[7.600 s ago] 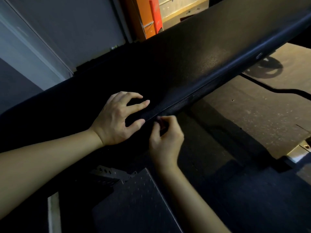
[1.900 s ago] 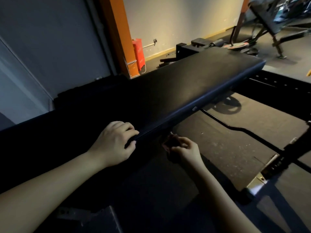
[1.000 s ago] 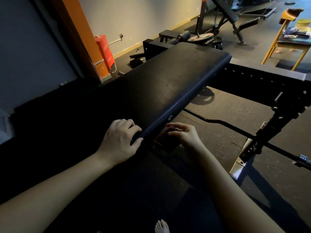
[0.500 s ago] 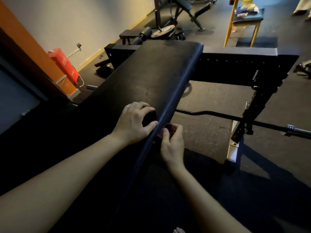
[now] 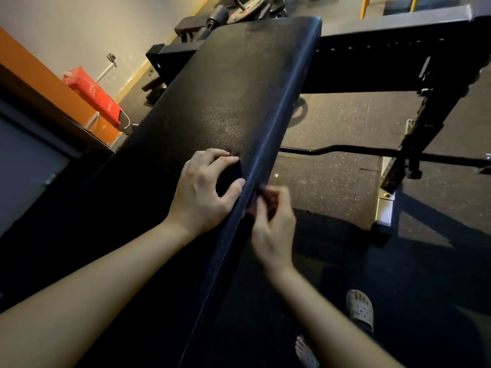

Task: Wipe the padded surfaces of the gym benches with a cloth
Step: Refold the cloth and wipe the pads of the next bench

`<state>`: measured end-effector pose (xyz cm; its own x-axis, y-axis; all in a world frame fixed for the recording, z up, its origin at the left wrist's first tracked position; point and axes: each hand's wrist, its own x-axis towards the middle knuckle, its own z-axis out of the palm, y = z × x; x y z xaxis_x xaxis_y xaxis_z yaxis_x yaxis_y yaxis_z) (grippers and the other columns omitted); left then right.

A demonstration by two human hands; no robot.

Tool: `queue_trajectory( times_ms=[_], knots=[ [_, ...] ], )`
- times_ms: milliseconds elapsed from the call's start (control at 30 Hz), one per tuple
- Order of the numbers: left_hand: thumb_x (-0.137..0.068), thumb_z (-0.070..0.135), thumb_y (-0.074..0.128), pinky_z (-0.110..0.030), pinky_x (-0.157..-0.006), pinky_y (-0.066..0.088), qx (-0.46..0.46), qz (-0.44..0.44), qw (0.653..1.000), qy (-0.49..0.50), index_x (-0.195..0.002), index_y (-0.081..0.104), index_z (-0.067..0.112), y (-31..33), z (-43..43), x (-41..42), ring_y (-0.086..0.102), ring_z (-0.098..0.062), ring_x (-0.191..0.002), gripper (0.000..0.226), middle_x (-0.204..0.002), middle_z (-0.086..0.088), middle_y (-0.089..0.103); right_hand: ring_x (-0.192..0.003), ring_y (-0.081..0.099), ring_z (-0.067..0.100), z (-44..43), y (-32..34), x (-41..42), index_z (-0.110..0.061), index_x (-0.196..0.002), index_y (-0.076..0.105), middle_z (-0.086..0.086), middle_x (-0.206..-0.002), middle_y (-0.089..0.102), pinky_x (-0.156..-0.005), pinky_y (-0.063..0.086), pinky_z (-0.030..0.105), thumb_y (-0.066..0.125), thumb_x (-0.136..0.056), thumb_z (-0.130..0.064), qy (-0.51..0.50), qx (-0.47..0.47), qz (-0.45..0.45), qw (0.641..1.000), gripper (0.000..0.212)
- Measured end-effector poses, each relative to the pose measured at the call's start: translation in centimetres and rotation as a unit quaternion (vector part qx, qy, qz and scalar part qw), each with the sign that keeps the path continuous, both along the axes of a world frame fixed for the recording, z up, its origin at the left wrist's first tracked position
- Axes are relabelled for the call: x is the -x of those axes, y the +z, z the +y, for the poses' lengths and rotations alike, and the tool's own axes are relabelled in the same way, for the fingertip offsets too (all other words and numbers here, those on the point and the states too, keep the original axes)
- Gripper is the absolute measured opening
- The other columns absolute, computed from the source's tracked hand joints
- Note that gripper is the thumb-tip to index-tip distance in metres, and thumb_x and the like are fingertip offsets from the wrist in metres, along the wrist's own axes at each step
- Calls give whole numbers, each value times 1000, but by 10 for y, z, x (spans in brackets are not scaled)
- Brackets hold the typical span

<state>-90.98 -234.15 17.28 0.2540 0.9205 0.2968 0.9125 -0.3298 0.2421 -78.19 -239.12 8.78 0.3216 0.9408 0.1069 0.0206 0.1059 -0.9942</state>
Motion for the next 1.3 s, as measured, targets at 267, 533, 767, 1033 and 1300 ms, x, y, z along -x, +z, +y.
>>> queue_trajectory(
  times_ms=[267,533,767,1033,1300],
  knots=[
    [-90,47,57,-47,-105,43,1,4,1000,-1,-123,70,16,2,0,-1,55,-21,-118,47,-126,1,62,-83,61,19,66,10,-15,-12,-99,57,4,-92,63,-77,52,47,52,-100,-20,-77,2,-52,996,9],
    [-89,47,57,-40,-105,41,-1,8,1000,2,-122,70,17,2,0,-2,54,-20,-118,46,-126,2,62,-80,62,18,3,8,-6,-15,-103,54,4,-92,63,-74,51,33,54,-96,-15,31,-43,-99,994,7],
    [-90,47,57,-37,-104,38,9,20,1000,7,-123,68,17,4,-1,-4,53,-19,-119,46,-127,3,61,-76,59,13,-7,9,-7,-18,-101,51,-1,-90,62,-70,51,34,55,-98,-12,59,-13,-80,995,8],
    [-90,45,58,-42,-106,40,11,18,1000,8,-123,68,18,5,-3,-5,53,-18,-120,44,-127,4,61,-83,59,25,84,2,-23,-11,-100,51,9,-94,62,-75,50,46,53,-98,-9,-54,38,-94,993,3],
    [-89,45,57,-45,-103,43,15,9,1000,4,-123,68,17,2,0,-4,53,-21,-117,45,-126,2,60,-75,56,17,12,2,-4,-9,-101,54,4,-89,59,-67,45,31,52,-96,-13,-3,-66,-134,989,6]
  ],
)
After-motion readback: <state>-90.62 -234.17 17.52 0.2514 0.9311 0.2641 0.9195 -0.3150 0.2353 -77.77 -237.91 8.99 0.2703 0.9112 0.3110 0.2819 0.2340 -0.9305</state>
